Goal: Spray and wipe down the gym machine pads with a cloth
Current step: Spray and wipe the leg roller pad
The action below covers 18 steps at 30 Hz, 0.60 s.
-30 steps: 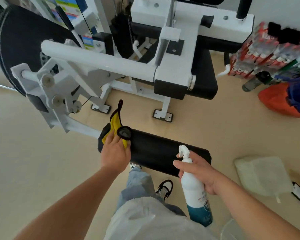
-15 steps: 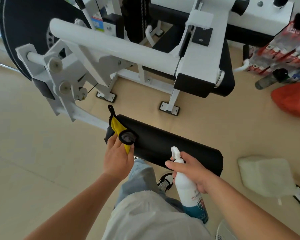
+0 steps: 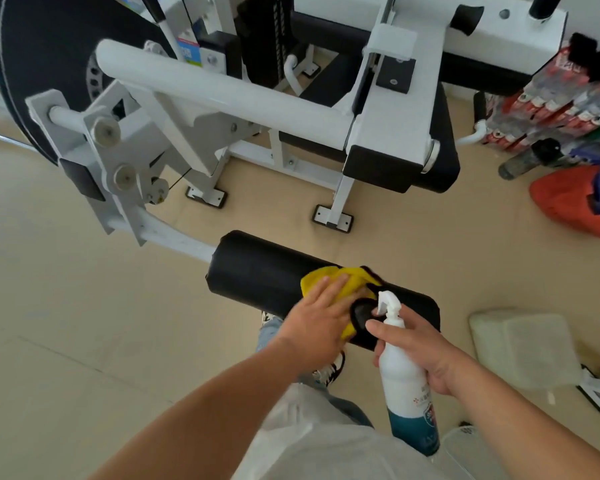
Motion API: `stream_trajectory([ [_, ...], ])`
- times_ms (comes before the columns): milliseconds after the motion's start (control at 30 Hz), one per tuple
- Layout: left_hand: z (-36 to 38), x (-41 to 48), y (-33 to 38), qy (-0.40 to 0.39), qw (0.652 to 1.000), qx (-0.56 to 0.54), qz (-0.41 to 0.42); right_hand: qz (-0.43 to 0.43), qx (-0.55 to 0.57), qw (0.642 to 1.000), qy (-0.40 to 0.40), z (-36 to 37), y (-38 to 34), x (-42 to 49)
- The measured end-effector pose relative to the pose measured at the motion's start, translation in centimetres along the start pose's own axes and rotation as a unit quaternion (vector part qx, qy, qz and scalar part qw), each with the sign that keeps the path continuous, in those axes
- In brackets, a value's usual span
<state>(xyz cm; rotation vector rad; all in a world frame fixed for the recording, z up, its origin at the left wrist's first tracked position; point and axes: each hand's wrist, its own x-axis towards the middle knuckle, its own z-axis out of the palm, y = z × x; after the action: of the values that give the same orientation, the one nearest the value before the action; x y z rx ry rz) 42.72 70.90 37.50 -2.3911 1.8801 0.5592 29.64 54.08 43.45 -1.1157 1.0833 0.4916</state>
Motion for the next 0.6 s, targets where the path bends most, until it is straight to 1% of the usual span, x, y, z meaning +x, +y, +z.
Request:
stream_trajectory([
  [67,0.2,-1.7,-4.1,0.025,0.992,-0.015,-0.12,-0.002,-0.009,1.0,-0.002,-0.4,0.0,0.0],
  [133,0.2,-4.4,-8.4,0.057,0.966,-0.025,-0.249,-0.007,-0.012,1.0,-0.01,-0.6,-0.1,-0.1],
  [167,-0.2,-5.5,-9.9,0.056,0.95,-0.041,-0.303,-0.01,-0.011,1.0,-0.014,-0.6,-0.2,-0.1],
  [233,-1.1,-6.0,-10.6,0.035,0.918,-0.087,-0.384,-0.018,-0.011,1.0,-0.013,-0.7,-0.2,-0.5],
  [267,-1.3,-5.2,-9.9,0.033,0.903,-0.108,-0.415,-0.021,-0.007,1.0,-0.011,-0.9,-0.2,-0.7],
  [300,-1.7,-4.1,-8.6,0.032,0.895,-0.119,-0.429,-0.023,0.0,1.0,-0.008,-1.1,-0.1,-1.1],
  [333,-1.7,-3.0,-7.0,0.031,0.9,-0.118,-0.417,-0.024,0.011,1.0,-0.006,-1.2,-0.1,-1.4],
  [367,-1.7,-1.6,-4.8,0.03,0.921,-0.105,-0.375,-0.025,0.022,0.999,-0.003,-1.7,0.1,-1.9],
  [433,-0.9,0.5,0.0,0.014,0.969,-0.074,-0.235,-0.03,0.037,0.999,0.004,-2.7,0.5,-2.7],
  [467,-0.6,1.1,2.1,0.001,0.986,-0.065,-0.156,-0.034,0.042,0.998,0.011,-3.1,0.7,-2.9],
  [533,-0.3,2.0,4.2,-0.021,0.999,-0.035,-0.014,-0.04,0.055,0.997,0.027,-4.2,1.4,-3.6],
  [567,-0.1,2.3,3.8,-0.025,0.999,-0.019,0.032,-0.042,0.059,0.997,0.033,-4.7,1.6,-3.9],
  [600,-0.2,2.7,2.9,-0.025,0.999,-0.002,0.048,-0.045,0.064,0.996,0.038,-5.3,1.9,-4.3],
])
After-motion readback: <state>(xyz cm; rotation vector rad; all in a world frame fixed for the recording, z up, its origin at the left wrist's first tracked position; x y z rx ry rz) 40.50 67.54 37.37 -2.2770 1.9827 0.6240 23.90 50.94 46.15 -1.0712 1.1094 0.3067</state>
